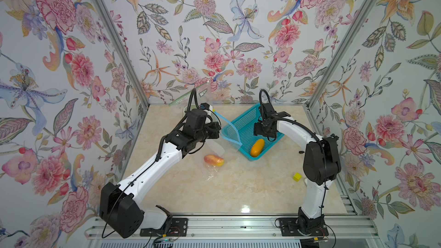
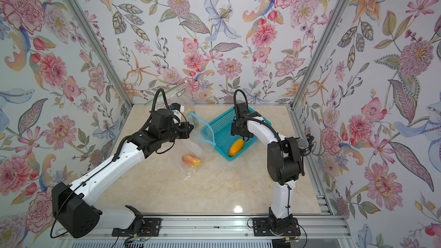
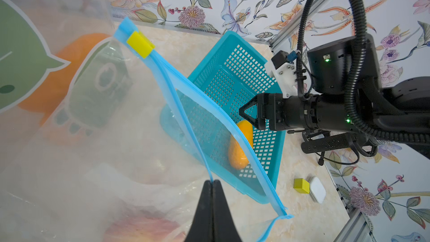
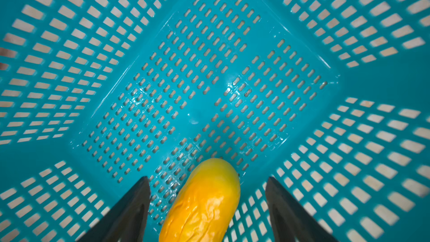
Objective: Place the mango in a zip-top bag and seal the zipper
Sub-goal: Pick up the mango from the basket.
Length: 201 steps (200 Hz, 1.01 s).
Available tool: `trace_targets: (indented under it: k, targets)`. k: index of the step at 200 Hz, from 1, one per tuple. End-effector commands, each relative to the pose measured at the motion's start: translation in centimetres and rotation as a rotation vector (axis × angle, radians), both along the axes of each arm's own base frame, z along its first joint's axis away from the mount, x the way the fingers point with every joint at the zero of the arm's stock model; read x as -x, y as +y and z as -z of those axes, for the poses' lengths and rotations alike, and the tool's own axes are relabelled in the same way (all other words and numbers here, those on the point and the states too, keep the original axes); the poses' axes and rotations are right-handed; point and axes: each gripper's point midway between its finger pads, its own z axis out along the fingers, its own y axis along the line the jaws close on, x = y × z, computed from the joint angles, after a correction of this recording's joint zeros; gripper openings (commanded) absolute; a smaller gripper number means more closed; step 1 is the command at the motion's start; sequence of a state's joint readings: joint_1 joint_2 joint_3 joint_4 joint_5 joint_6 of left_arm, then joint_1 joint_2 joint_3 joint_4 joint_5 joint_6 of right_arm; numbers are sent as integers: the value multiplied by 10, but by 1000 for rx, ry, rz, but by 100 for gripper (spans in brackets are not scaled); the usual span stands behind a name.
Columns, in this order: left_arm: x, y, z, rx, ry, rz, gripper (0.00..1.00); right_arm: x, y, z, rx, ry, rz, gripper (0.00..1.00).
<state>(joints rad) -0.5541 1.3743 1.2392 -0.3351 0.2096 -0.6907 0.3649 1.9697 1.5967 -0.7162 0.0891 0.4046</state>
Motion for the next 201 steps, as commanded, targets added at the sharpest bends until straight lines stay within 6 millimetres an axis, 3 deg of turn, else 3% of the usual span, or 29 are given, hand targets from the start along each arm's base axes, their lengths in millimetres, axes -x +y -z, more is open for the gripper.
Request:
trace_targets:
  k: [1, 27, 76, 121, 161, 178, 201]
  targets:
    - [-1, 5, -1, -8, -14, -1, 0, 3, 1, 17, 9, 82, -31, 78]
    - [0, 6, 1, -14, -11, 1, 0, 1, 1, 30, 39, 134, -48, 79]
    - [-1, 7, -1, -25, -20, -1, 0, 4, 4, 35, 39, 187, -79, 80]
    - [-2, 8, -1, -31, -24, -3, 0, 3, 41, 25, -123, 191, -149, 76]
    - [-2, 7, -2, -27, -26, -2, 0, -9, 80, -1, -282, 128, -235, 75]
    - [-2, 7, -2, -28, -28, 0, 0, -13, 73, -8, -236, 103, -215, 74]
    - [-1, 7, -3, -29, -32, 0, 0, -10, 41, -10, -53, 107, -145, 76]
